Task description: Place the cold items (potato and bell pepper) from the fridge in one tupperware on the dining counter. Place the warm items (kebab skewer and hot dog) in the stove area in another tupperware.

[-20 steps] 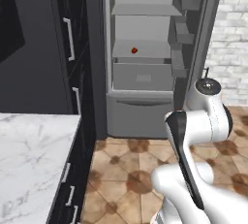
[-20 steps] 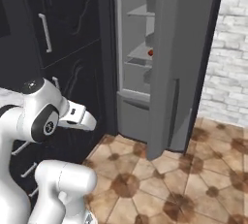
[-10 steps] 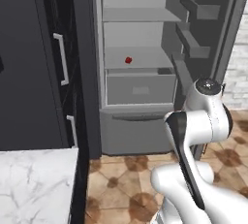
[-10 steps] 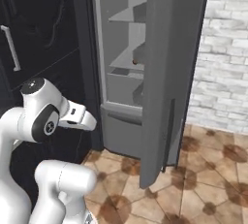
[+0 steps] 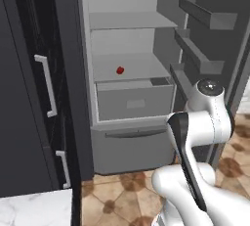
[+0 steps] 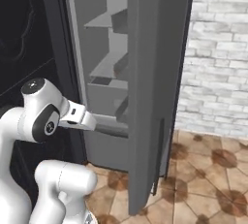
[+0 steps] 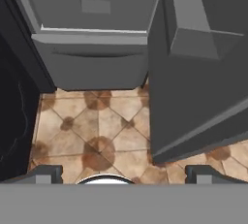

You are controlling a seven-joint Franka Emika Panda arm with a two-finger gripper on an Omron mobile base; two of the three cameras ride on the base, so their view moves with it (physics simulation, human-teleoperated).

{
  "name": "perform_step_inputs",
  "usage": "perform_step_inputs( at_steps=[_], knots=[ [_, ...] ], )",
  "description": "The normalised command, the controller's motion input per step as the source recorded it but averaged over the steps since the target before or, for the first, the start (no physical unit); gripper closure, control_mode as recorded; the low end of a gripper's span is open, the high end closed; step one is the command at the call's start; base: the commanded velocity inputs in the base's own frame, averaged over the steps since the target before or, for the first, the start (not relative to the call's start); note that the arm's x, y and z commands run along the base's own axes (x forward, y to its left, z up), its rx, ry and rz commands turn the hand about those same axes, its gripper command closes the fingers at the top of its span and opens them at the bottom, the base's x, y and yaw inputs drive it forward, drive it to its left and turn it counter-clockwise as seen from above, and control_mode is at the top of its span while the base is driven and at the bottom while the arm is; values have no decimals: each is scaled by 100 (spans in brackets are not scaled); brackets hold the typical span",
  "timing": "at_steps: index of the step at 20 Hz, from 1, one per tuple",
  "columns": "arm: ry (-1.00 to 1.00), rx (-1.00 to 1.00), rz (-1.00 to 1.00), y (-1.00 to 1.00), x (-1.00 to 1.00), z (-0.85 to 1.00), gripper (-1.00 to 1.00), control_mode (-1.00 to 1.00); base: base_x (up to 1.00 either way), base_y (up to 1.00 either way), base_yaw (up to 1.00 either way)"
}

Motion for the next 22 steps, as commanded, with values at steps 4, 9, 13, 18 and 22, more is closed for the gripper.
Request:
perform_step_inputs(
  at_steps=[4, 9, 13, 18, 22],
  knots=[
    [0, 0, 0, 0, 0, 0, -100, 100, 45, 43, -24],
    [0, 0, 0, 0, 0, 0, -100, 100, 43, 45, -25],
    [0, 0, 0, 0, 0, 0, -100, 100, 52, 37, -23],
    [0, 0, 0, 0, 0, 0, -100, 100, 46, 51, -17],
    [0, 0, 0, 0, 0, 0, -100, 100, 43, 53, -9]
  ],
)
